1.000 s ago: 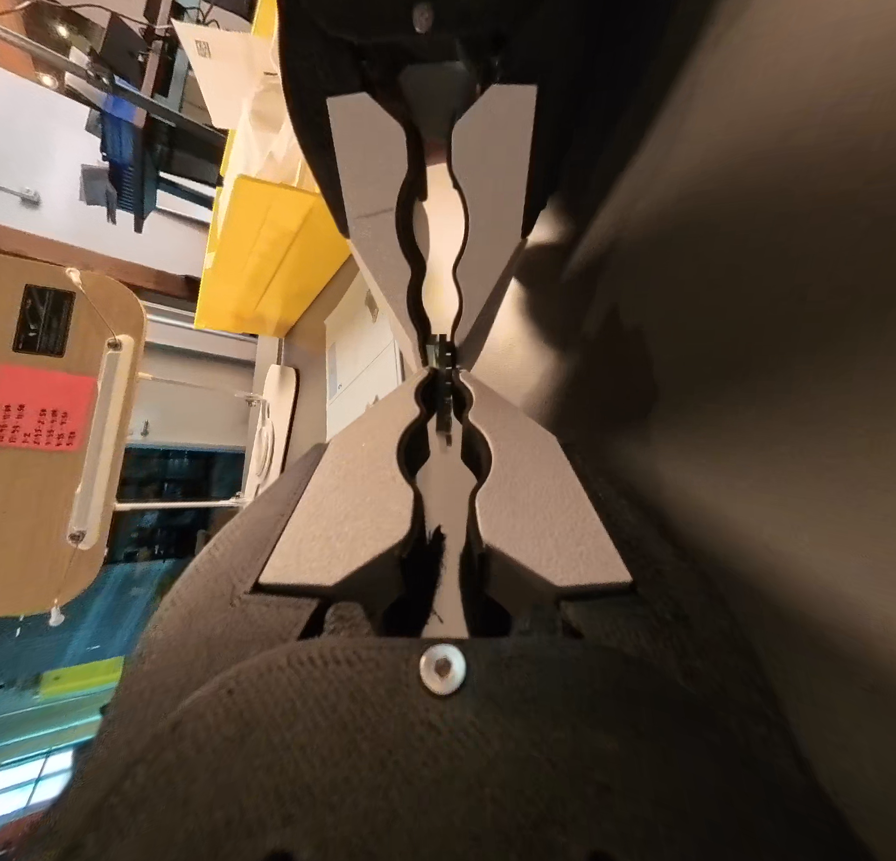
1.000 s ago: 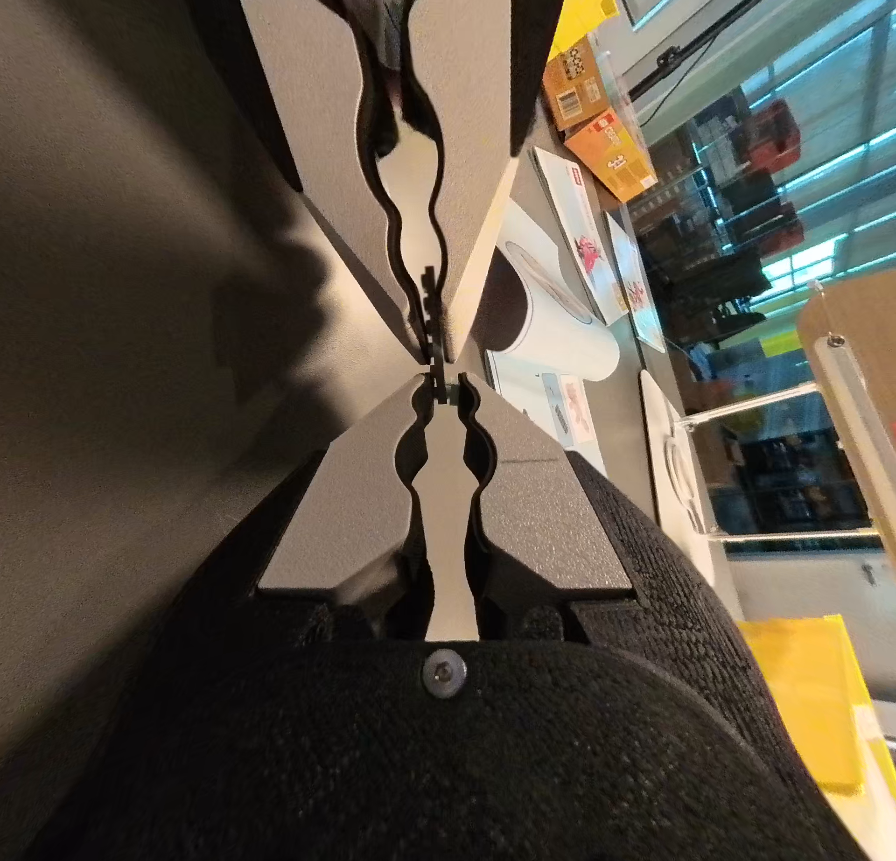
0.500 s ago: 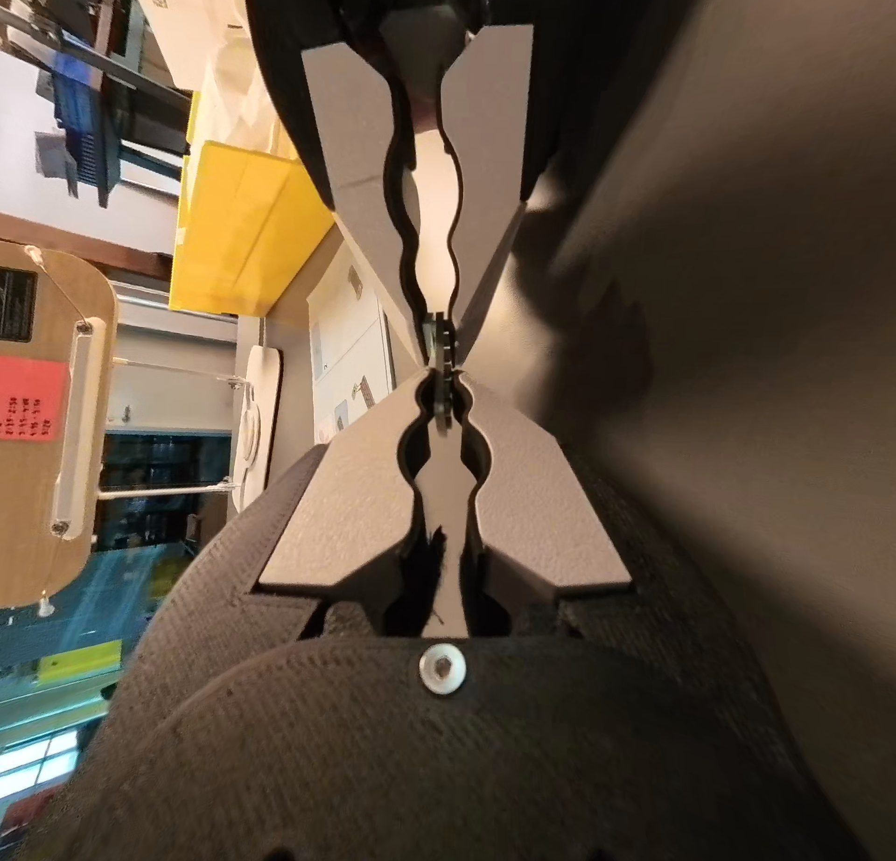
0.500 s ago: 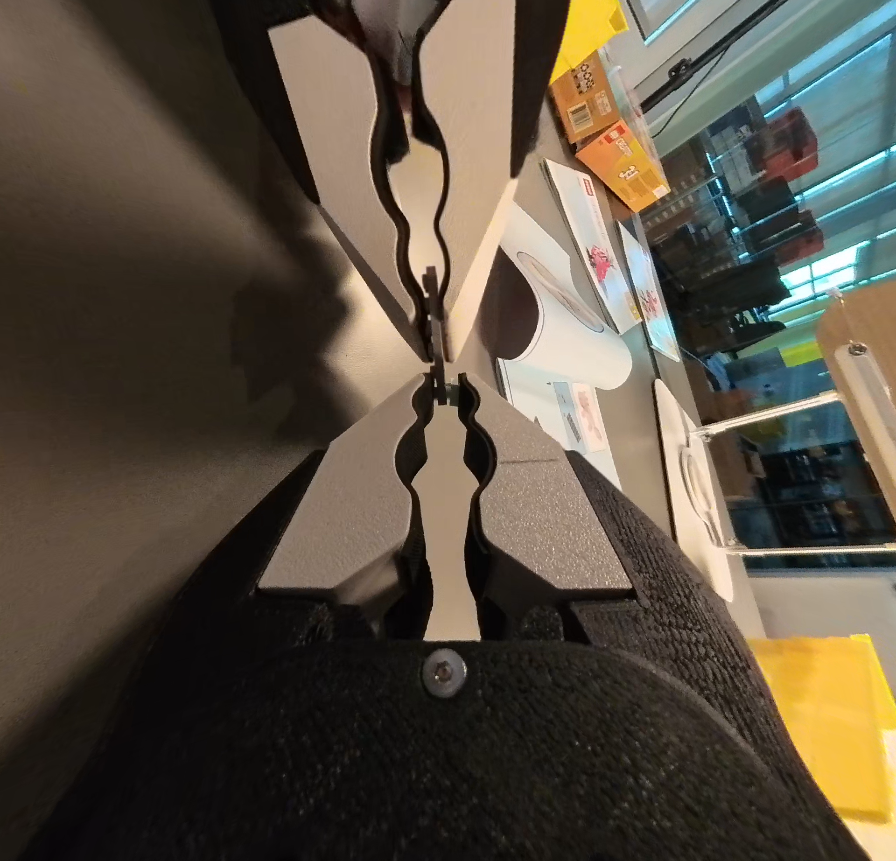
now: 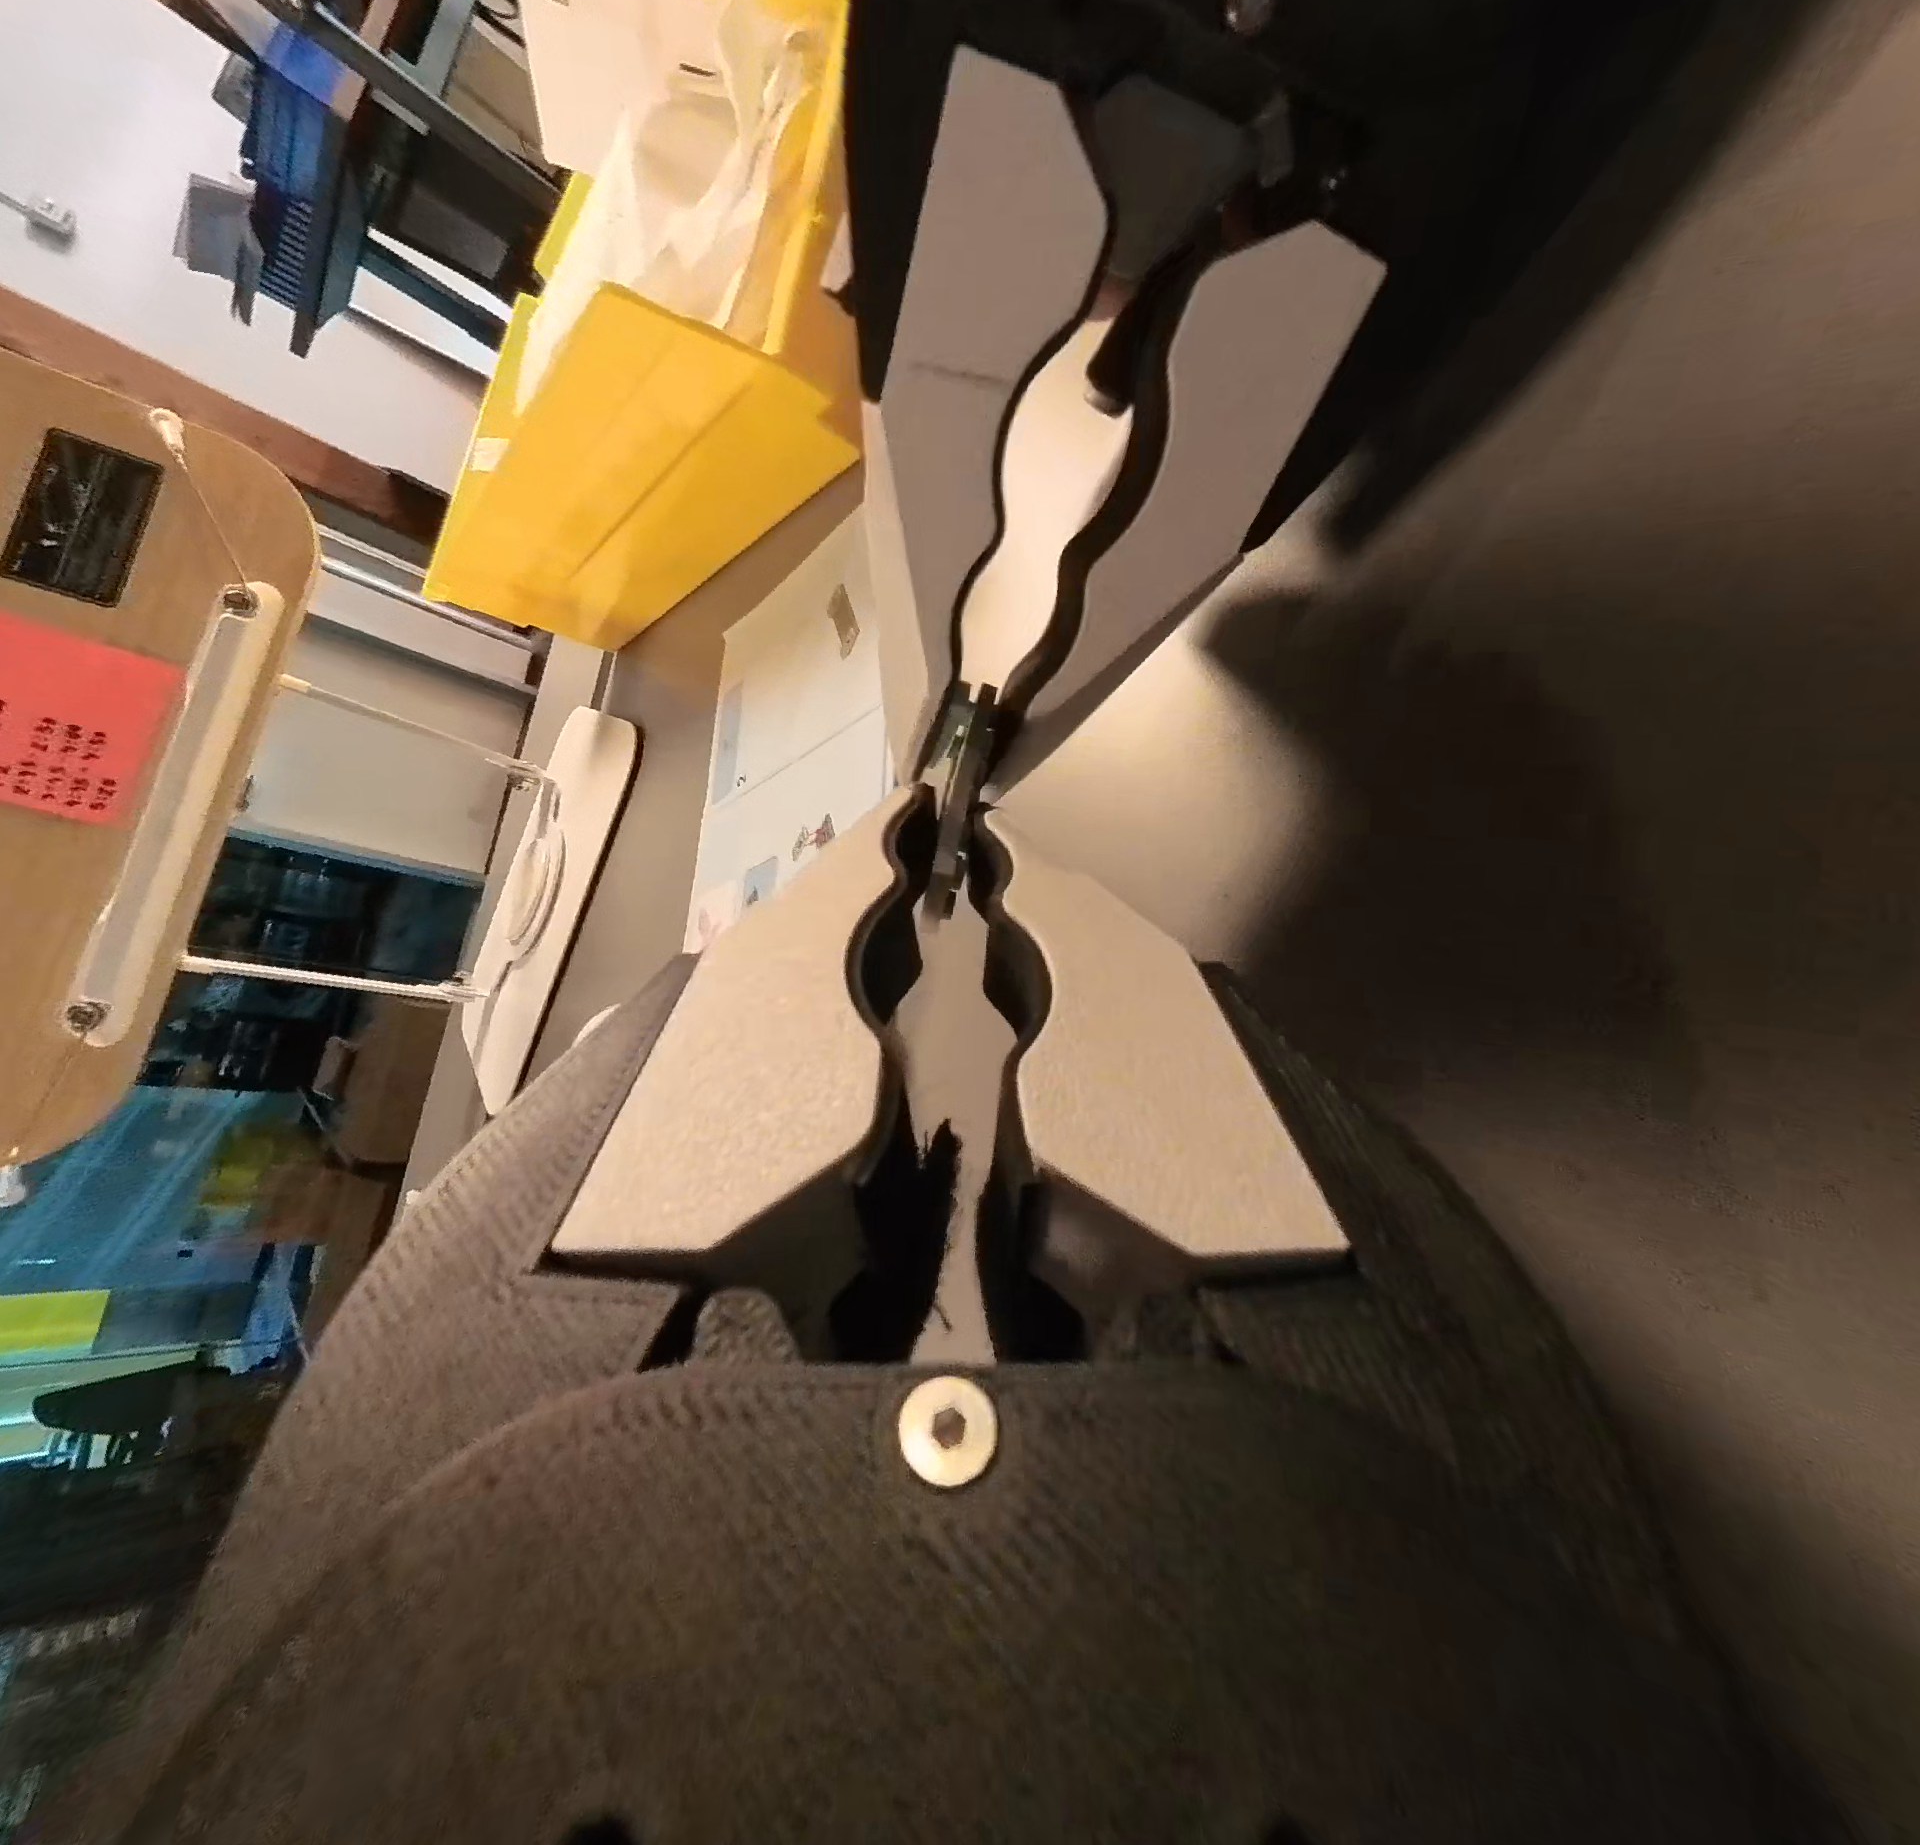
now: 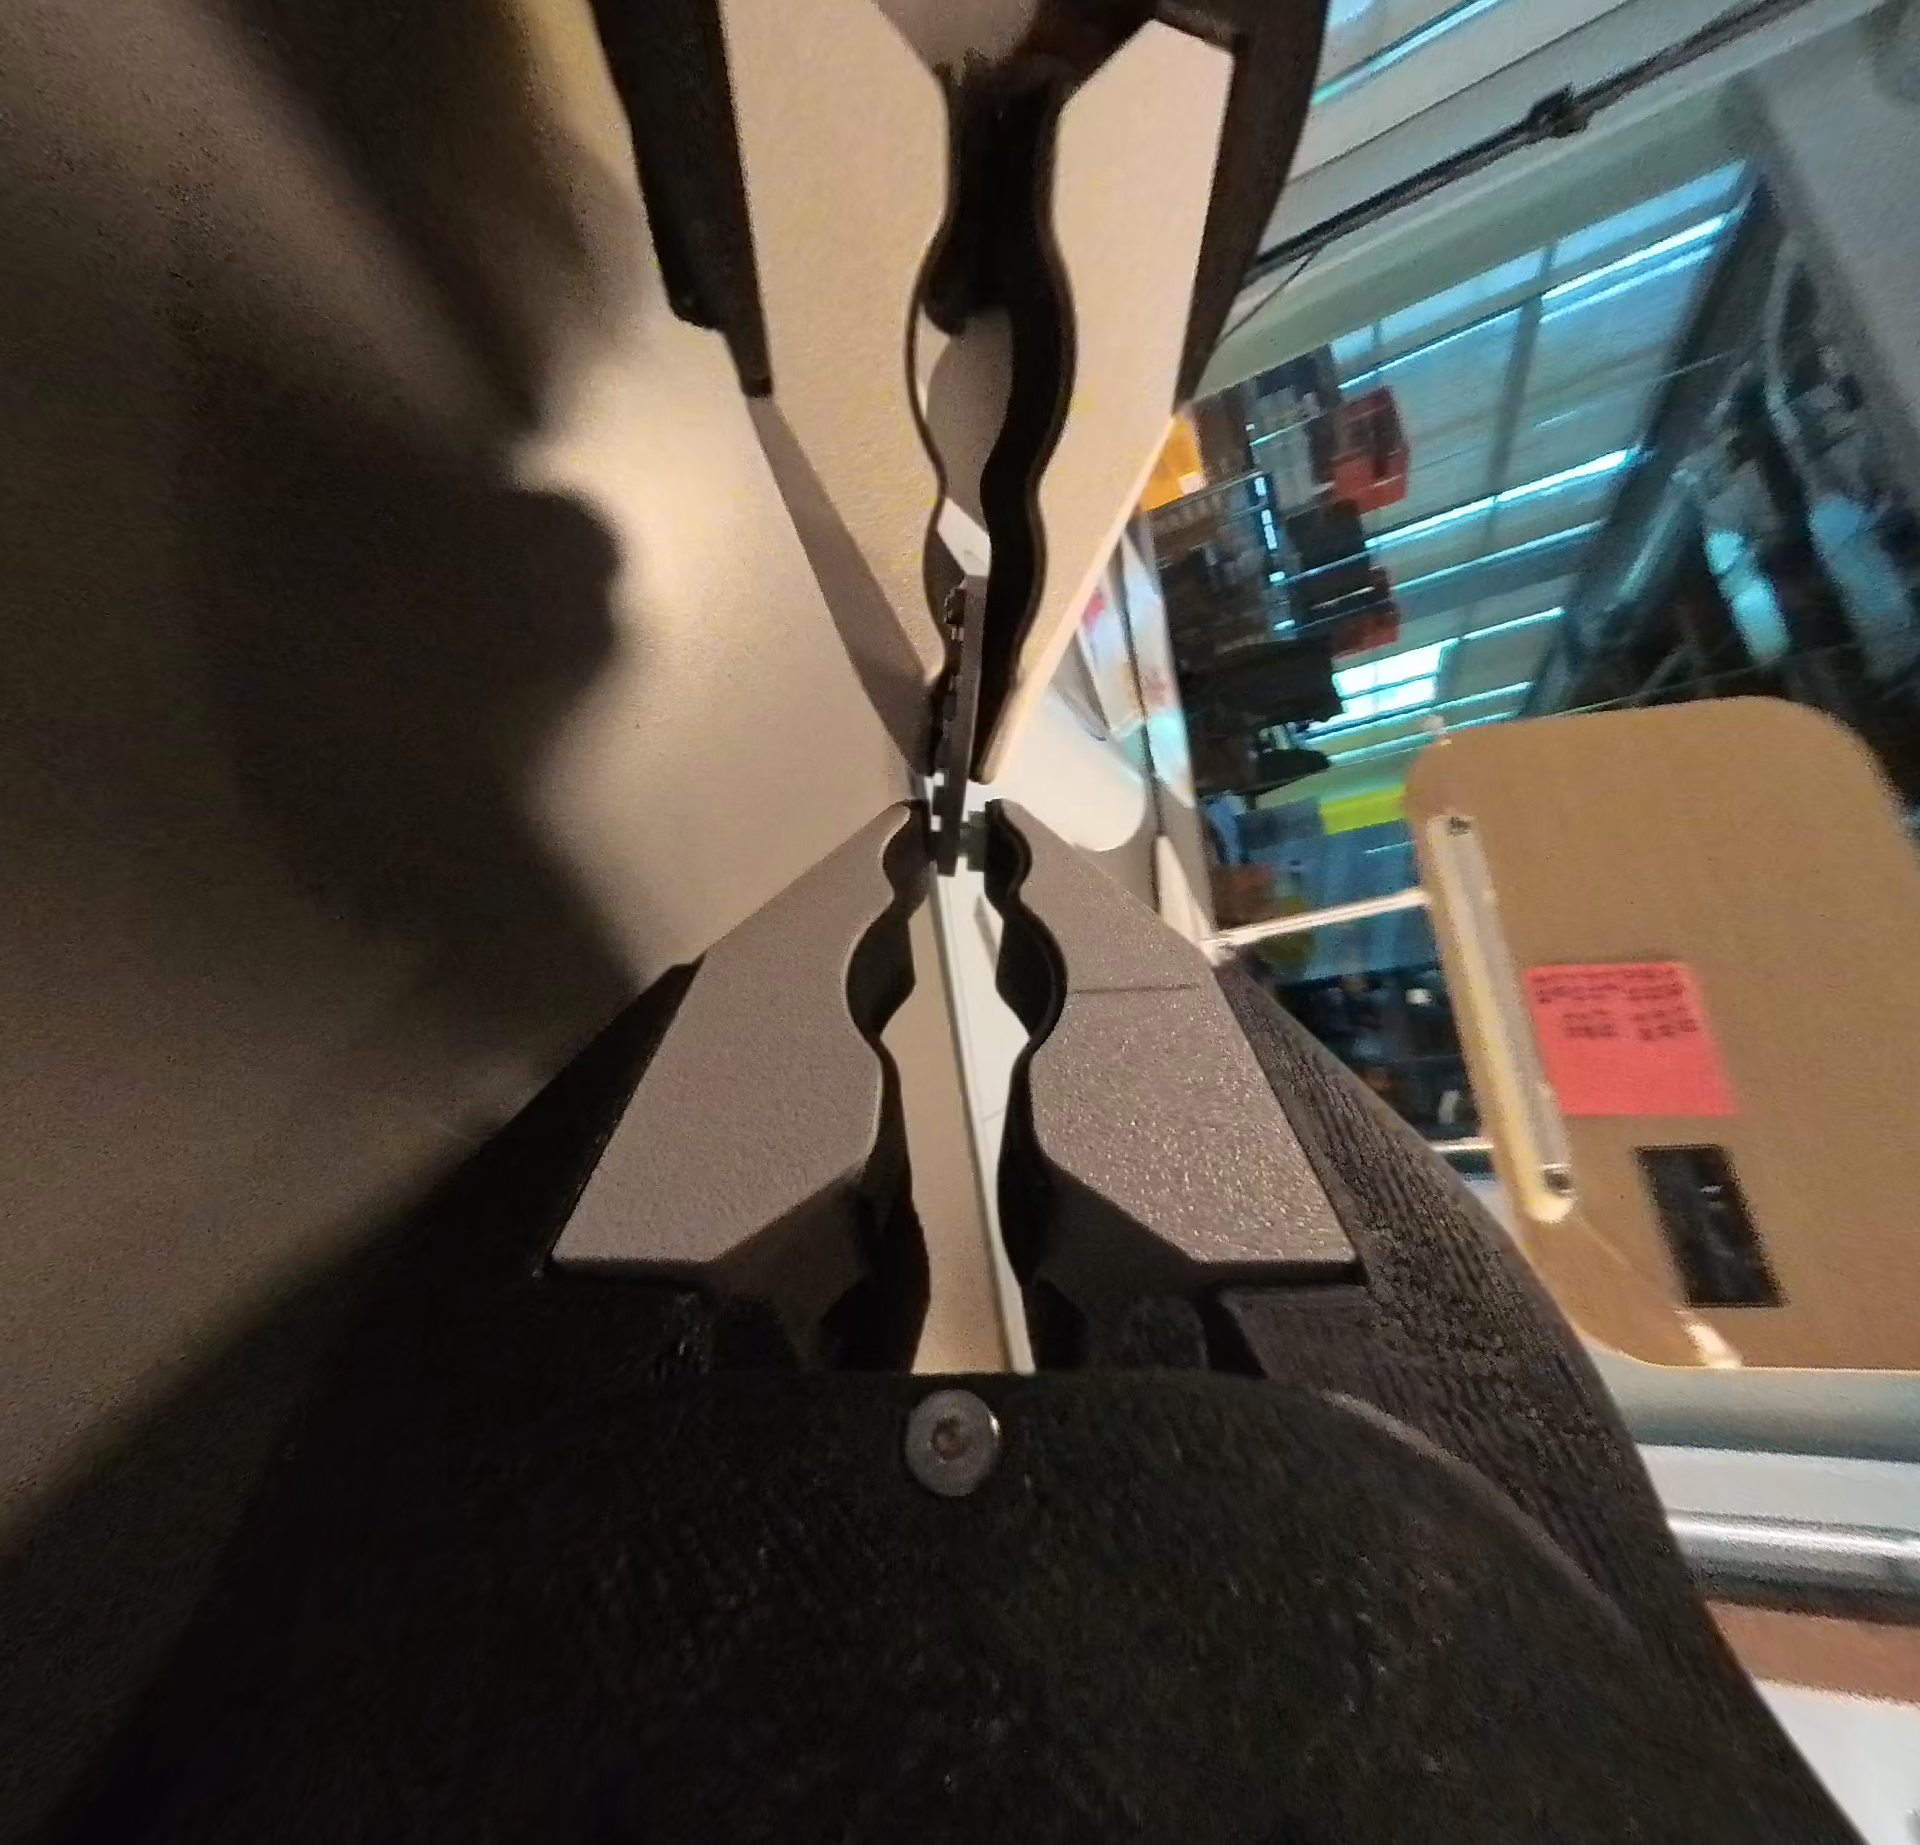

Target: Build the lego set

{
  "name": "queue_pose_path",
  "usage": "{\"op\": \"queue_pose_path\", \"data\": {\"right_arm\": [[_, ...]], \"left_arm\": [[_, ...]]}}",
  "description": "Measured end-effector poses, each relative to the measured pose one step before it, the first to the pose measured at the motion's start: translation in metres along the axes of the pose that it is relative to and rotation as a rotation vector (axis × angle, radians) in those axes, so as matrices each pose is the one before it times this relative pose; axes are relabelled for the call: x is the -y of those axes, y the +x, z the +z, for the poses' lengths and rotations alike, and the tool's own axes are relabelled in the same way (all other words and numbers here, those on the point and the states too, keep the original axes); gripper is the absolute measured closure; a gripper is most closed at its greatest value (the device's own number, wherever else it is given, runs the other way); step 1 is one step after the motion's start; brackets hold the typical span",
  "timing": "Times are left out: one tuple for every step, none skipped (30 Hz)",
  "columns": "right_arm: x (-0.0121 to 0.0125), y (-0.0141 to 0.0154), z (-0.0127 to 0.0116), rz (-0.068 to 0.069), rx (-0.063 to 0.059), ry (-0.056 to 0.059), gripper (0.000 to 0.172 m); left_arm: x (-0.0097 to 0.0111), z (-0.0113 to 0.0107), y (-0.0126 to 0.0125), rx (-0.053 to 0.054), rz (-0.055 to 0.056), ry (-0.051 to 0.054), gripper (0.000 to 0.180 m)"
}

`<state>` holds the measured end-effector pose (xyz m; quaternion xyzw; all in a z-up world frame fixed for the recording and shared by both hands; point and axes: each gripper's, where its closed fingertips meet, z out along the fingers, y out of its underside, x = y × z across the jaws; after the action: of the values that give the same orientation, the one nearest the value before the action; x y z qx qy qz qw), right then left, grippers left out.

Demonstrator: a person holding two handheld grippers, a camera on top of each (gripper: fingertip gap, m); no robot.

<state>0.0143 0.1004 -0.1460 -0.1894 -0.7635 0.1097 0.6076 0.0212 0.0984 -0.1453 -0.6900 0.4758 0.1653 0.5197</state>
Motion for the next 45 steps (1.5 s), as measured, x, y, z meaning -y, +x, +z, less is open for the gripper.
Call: {"op": "queue_pose_path", "data": {"right_arm": [[0.00049,0.00127,-0.00052,-0.0435,-0.0202,-0.0008,0.163],[0.00082,0.00160,-0.00080,-0.0361,-0.0196,0.0026,0.163],[0.00095,0.00194,-0.00088,-0.0007,-0.0098,0.0053,0.163],[0.00109,0.00141,-0.00079,0.0592,0.0098,0.0131,0.164],[0.00126,0.00087,-0.00114,0.1098,0.0326,0.0266,0.164],[0.00122,0.00086,-0.00126,0.1041,0.0389,0.0275,0.164],[0.00053,-0.00021,-0.00048,0.0689,0.0308,0.0162,0.164],[-0.00070,-0.00120,0.00061,0.0141,0.0146,-0.0008,0.164],[-0.00134,-0.00193,0.00071,-0.0085,0.0062,-0.0090,0.164],[-0.00093,-0.00186,0.00014,0.0038,0.0085,-0.0031,0.164],[-0.00001,-0.00039,-0.00026,0.0126,0.0062,0.0035,0.164],[0.00035,0.00045,-0.00024,-0.0005,-0.0019,0.0041,0.164],[0.00036,-0.00054,0.00027,-0.0163,-0.0036,-0.0017,0.164],[0.00050,-0.00150,0.00071,-0.0165,-0.0036,-0.0040,0.164],[0.00083,-0.00092,0.00075,-0.0103,-0.0035,-0.0024,0.164],[0.00095,-0.00106,0.00039,-0.0007,0.0045,0.0032,0.164],[0.00025,-0.00152,0.00069,0.0088,0.0096,0.0014,0.164],[-0.00031,-0.00065,0.00055,0.0011,0.0022,-0.0021,0.164],[-0.00002,-0.00073,0.00024,-0.0061,0.0012,-0.0015,0.164],[-0.00023,-0.00063,0.00027,-0.0067,-0.0010,-0.0034,0.164],[0.00001,0.00042,0.00008,-0.0093,-0.0061,-0.0036,0.164],[0.00031,0.00158,-0.00031,-0.0027,-0.0100,-0.0006,0.164],[0.00060,0.00181,-0.00038,0.0096,-0.0061,0.0014,0.164],[0.00030,0.00138,-0.00029,0.0097,-0.0049,-0.0002,0.164],[-0.00035,0.00046,-0.00003,-0.0111,-0.0081,-0.0060,0.164],[-0.00115,-0.00018,0.00042,-0.0262,-0.0104,-0.0131,0.164],[-0.00150,0.00000,0.00041,-0.0308,-0.0131,-0.0180,0.164],[-0.00082,0.00065,0.00006,-0.0348,-0.0176,-0.0140,0.164],[-0.00026,0.00103,0.00004,-0.0249,-0.0169,-0.0111,0.164],[-0.00046,0.00078,0.00016,-0.0147,-0.0116,-0.0106,0.164],[-0.00031,0.00091,0.00024,-0.0144,-0.0107,-0.0076,0.164],[-0.00003,0.00068,0.00007,-0.0186,-0.0103,-0.0063,0.164],[0.00008,0.00008,0.00012,-0.0221,-0.0080,-0.0053,0.164],[-0.00029,-0.00082,0.00014,-0.0256,-0.0044,-0.0069,0.164],[-0.00024,-0.00063,0.00013,-0.0321,-0.0078,-0.0071,0.164],[-0.00011,-0.00012,0.00020,-0.0306,-0.0102,-0.0065,0.163],[-0.00024,0.00008,0.00007,-0.0175,-0.0067,-0.0064,0.164],[0.00000,0.00032,-0.00023,-0.0037,-0.0025,-0.0039,0.164],[0.00001,0.00027,-0.00055,0.0083,0.0038,-0.0002,0.164],[0.00025,0.00094,-0.00060,0.0124,0.0017,0.0029,0.164],[0.00039,0.00132,-0.00053,0.0129,-0.0003,0.0042,0.164],[0.00027,0.00059,-0.00025,0.0088,0.0025,0.0048,0.164],[0.00023,-0.00171,0.00027,0.0092,0.0144,0.0049,0.164],[0.00014,-0.00227,0.00032,0.0035,0.0131,0.0055,0.164],[0.00045,-0.00140,0.00038,-0.0110,0.0039,0.0061,0.164]], "left_arm": [[0.00053,-0.00026,-0.00047,-0.0012,-0.0100,0.0053,0.177],[0.00083,-0.00058,-0.00082,-0.0002,-0.0066,0.0087,0.176],[0.00142,-0.00084,-0.00120,0.0024,-0.0086,0.0111,0.176],[0.00125,-0.00086,-0.00089,0.0013,-0.0039,0.0102,0.176],[0.00127,-0.00102,-0.00032,-0.0020,-0.0055,0.0113,0.176],[0.00222,-0.00089,-0.00051,-0.0033,-0.0140,0.0142,0.177],[0.00100,-0.00044,-0.00024,-0.0046,-0.0040,0.0063,0.177],[-0.00103,0.00028,0.00100,-0.0020,0.0112,-0.0031,0.177],[-0.00180,0.00058,0.00177,0.0017,0.0222,-0.0088,0.177],[-0.00090,0.00038,0.00157,0.0049,0.0285,-0.0057,0.177],[0.00033,0.00016,0.00021,0.0098,0.0220,-0.0014,0.177],[0.00052,-0.00019,-0.00074,0.0094,0.0148,0.0009,0.177],[-0.00008,-0.00048,0.00058,-0.0011,0.0210,0.0018,0.177],[-0.00081,-0.00097,0.00123,-0.0031,0.0326,0.0033,0.176],[-0.00046,-0.00103,0.00011,0.0109,0.0335,0.0020,0.175],[0.00107,-0.00092,-0.00068,0.0185,0.0407,0.0036,0.173],[0.00312,-0.00128,-0.00012,0.0141,0.0398,0.0114,0.168],[0.00220,-0.00117,0.00191,-0.0032,0.0317,0.0046,0.170],[-0.00002,-0.00045,0.00130,-0.0046,0.0210,-0.0097,0.173],[-0.00067,-0.00025,0.00166,-0.0133,0.0120,-0.0121,0.175],[-0.00030,-0.00003,0.00067,-0.0118,-0.0083,-0.0100,0.176],[0.00017,-0.00005,-0.00123,-0.0019,-0.0188,-0.0082,0.177],[0.00044,-0.00018,-0.00192,0.0055,-0.0133,-0.0070,0.177],[0.00042,-0.00005,-0.00155,0.0093,-0.0084,-0.0073,0.177],[-0.00003,0.00024,-0.00029,0.0035,-0.0064,-0.0099,0.177],[-0.00053,0.00075,0.00061,0.0024,-0.0009,-0.0111,0.178],[-0.00089,0.00118,0.00060,0.0047,-0.0004,-0.0113,0.178],[-0.00003,0.00074,-0.00021,0.0051,-0.0040,-0.0061,0.178],[0.00028,0.00030,-0.00058,0.0031,-0.0117,-0.0027,0.178],[0.00011,0.00035,-0.00057,0.0003,-0.0176,-0.0029,0.178],[0.00020,0.00031,-0.00057,0.0021,-0.0118,-0.0031,0.177],[0.00021,0.00011,-0.00045,0.0054,-0.0007,-0.0020,0.178],[0.00024,0.00008,0.00001,0.0046,0.0053,-0.0028,0.178],[0.00013,0.00042,0.00104,-0.0007,0.0082,-0.0025,0.178],[-0.00028,0.00036,0.00072,0.0010,0.0085,-0.0026,0.177],[-0.00014,0.00025,0.00034,0.0024,0.0054,-0.0015,0.177],[-0.00008,0.00009,0.00021,0.0021,0.0048,0.0009,0.177],[0.00016,-0.00003,-0.00016,0.0027,0.0032,0.0034,0.177],[0.00057,-0.00029,-0.00005,0.0010,-0.0002,0.0049,0.177],[0.00065,-0.00037,-0.00062,0.0034,0.0021,0.0058,0.177],[0.00061,-0.00040,-0.00095,0.0054,0.0007,0.0065,0.177],[0.00050,-0.00035,-0.00055,0.0016,0.0057,0.0077,0.177],[-0.00018,-0.00018,0.00178,-0.0116,0.0205,0.0105,0.177],[-0.00065,-0.00030,0.00230,-0.0119,0.0232,0.0145,0.178],[-0.00022,-0.00047,0.00166,-0.0060,0.0145,0.0148,0.177]]}}
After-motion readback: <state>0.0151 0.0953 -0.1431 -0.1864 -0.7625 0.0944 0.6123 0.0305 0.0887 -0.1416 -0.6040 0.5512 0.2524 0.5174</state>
